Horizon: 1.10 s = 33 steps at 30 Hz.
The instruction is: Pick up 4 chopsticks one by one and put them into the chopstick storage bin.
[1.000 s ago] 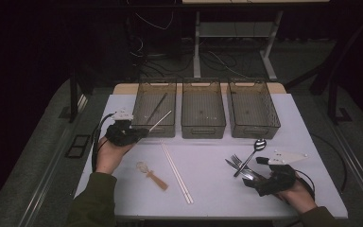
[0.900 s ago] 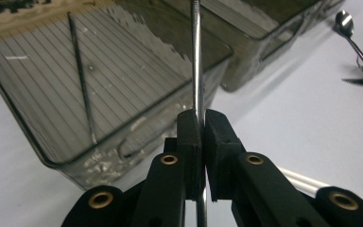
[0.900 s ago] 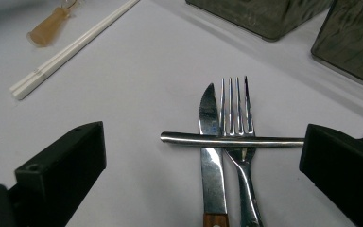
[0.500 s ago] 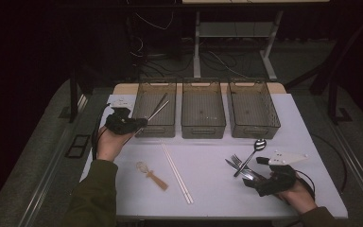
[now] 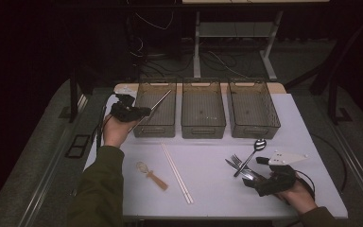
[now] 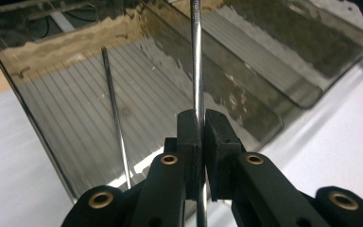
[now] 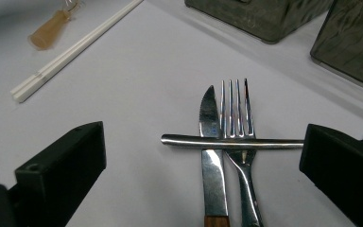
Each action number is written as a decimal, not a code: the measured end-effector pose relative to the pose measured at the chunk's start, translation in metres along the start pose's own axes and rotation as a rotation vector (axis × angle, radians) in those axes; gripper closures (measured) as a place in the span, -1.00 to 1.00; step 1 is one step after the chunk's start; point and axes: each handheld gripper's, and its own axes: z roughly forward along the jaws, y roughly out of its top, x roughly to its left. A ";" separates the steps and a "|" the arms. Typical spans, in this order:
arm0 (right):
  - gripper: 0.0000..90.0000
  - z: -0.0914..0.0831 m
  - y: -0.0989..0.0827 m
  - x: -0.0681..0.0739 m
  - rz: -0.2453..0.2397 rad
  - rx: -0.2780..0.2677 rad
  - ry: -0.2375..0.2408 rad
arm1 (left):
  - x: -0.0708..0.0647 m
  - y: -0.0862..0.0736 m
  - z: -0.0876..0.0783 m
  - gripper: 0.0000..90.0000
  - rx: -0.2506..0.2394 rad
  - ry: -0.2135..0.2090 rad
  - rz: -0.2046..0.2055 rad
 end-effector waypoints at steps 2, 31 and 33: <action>-0.97 0.000 0.000 0.000 0.000 -0.001 -0.002 | 0.000 0.005 0.003 0.89 0.000 0.000 0.002; -0.97 -0.002 -0.001 -0.001 0.011 -0.010 0.005 | 0.014 0.042 0.060 0.89 -0.030 0.056 -0.001; -0.97 -0.003 -0.001 -0.001 0.012 -0.010 0.006 | 0.015 0.041 0.064 0.89 -0.031 0.066 -0.006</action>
